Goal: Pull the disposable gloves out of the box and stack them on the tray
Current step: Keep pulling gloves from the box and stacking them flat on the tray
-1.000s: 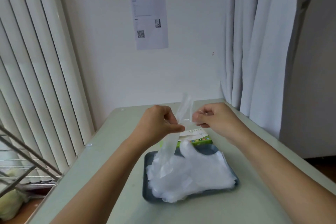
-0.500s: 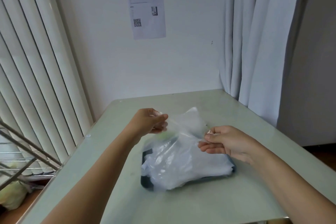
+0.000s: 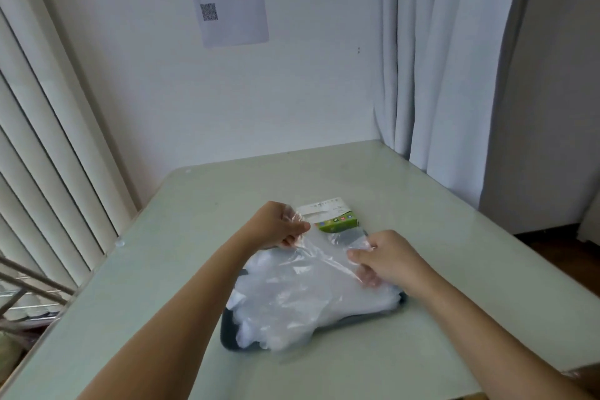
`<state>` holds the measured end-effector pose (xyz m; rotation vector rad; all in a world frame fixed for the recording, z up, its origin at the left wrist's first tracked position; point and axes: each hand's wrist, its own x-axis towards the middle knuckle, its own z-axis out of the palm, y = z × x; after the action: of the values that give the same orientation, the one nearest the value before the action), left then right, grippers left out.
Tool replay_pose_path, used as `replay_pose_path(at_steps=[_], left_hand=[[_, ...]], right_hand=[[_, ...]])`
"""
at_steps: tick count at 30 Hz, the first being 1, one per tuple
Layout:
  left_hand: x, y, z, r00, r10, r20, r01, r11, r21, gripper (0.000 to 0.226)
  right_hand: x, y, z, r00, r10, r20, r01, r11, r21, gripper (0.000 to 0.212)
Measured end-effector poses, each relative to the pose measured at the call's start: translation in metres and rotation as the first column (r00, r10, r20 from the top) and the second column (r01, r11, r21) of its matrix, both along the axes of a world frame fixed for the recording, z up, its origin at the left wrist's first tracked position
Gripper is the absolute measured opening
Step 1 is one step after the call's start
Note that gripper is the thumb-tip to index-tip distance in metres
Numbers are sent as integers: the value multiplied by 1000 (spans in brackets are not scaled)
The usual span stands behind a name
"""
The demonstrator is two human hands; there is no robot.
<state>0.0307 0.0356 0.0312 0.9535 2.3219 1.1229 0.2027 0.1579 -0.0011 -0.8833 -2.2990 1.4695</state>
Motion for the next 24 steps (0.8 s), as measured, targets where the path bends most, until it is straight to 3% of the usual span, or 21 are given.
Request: replay_pose_path(at_steps=[3,6,9,11,15,19,22,24], left_hand=[[-7,10,-13,997,62,-49,-64,997,-50,15],[-7,13,-25,927,139,-349,-164,985,-43,26],[18,7,-30,864,72,-498,-57,997,45,28],[38,1,-35,829,-48,-557,74,997,25,23],[65,-6,-47,797,-295,-527,217,954,-206,35],[64,-9,-62,768,-519,-374,282,800,-530,61],[55,-11,-71,750,-564,-347,292,752,-591,70],[52,-13,-74,749,-563,-348,286,750,-597,73]], right_hand=[[-4,2,-13,989,-59,134,32,980,195,34],[-7,6,-21,975,-127,180,72,956,285,37],[-8,9,-26,975,-145,170,97,960,263,25],[-9,9,-29,975,-146,168,97,959,266,23],[-8,11,-33,974,-146,174,95,957,273,24],[-7,13,-31,972,-132,194,84,967,240,30],[-5,16,-30,984,-71,163,54,993,105,29],[-2,19,-27,987,-44,156,29,995,99,30]])
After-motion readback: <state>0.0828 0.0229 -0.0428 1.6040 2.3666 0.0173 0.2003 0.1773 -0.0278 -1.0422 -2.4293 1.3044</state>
